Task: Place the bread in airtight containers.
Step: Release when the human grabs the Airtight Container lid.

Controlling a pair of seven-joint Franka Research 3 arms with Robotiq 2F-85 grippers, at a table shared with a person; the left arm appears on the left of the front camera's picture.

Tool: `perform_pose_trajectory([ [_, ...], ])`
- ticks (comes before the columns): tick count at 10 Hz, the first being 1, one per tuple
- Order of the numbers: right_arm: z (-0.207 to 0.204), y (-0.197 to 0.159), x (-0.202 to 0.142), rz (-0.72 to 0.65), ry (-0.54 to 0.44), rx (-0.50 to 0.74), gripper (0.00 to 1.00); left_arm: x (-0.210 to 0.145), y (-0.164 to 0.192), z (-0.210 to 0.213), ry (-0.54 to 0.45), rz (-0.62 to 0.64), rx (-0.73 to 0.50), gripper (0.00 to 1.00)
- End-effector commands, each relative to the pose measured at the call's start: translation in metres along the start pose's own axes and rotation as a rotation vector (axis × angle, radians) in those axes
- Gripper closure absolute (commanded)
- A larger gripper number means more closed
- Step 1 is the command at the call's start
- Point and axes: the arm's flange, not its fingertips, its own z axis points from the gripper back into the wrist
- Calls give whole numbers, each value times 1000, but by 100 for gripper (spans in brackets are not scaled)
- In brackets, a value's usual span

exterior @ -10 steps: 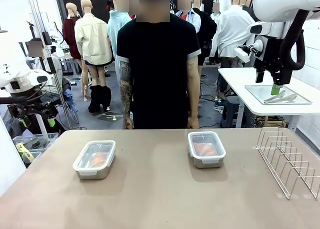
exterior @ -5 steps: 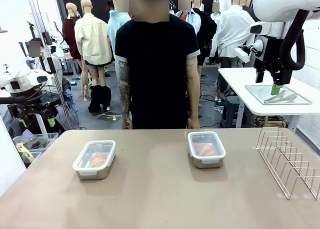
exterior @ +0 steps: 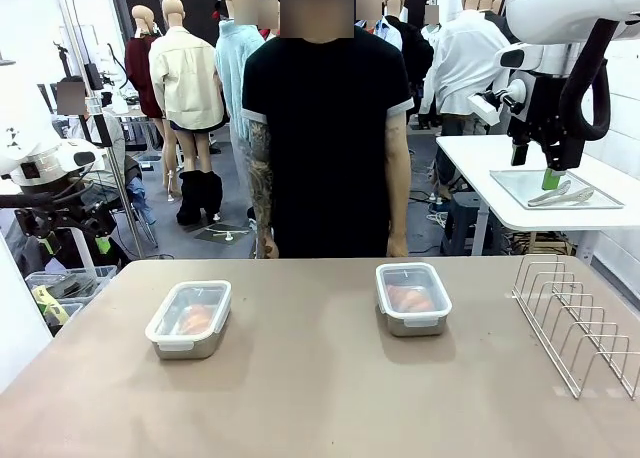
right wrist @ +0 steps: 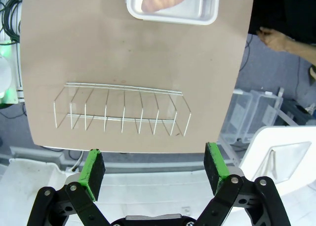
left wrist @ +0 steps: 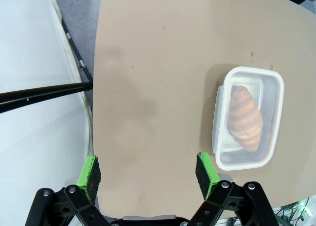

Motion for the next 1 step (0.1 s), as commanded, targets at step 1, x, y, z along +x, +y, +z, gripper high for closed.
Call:
perform_pose_trajectory([
  [1,2,-2,3,-14,-21,13,0,-1,1,1,-1,-5,-1,0],
])
